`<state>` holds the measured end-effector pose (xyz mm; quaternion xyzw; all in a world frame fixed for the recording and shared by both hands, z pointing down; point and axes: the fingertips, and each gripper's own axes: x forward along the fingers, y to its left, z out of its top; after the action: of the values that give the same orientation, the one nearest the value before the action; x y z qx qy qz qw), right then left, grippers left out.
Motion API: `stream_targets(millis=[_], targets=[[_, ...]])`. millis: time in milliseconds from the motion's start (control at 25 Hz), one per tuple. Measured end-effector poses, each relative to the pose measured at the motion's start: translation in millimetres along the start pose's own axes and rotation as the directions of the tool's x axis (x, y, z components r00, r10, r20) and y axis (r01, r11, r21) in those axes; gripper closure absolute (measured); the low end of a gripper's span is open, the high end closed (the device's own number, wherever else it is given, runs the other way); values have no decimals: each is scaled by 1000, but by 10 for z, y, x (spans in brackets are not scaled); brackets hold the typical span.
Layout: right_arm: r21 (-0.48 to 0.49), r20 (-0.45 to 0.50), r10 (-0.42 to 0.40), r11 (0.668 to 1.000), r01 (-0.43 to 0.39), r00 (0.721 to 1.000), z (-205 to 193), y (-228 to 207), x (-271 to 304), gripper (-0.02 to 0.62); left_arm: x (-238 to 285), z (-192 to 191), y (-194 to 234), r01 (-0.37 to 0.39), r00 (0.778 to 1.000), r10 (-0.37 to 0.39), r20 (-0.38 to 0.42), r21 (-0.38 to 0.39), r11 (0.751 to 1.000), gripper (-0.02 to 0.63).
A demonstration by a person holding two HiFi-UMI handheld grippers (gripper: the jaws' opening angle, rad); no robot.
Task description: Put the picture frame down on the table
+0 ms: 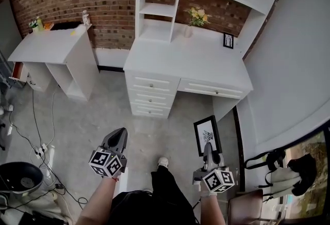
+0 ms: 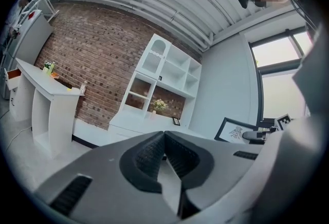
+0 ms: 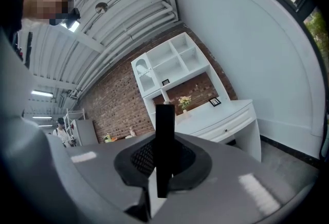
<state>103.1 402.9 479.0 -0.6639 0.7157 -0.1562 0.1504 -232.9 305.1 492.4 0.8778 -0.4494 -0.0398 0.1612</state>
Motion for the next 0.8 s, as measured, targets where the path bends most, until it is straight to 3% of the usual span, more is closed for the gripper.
stream_targets(millis=[800], targets=[[7, -60, 74, 997, -74, 995, 268, -661, 1852, 577, 1612, 269, 398, -59, 998, 59, -9, 0, 998, 614]])
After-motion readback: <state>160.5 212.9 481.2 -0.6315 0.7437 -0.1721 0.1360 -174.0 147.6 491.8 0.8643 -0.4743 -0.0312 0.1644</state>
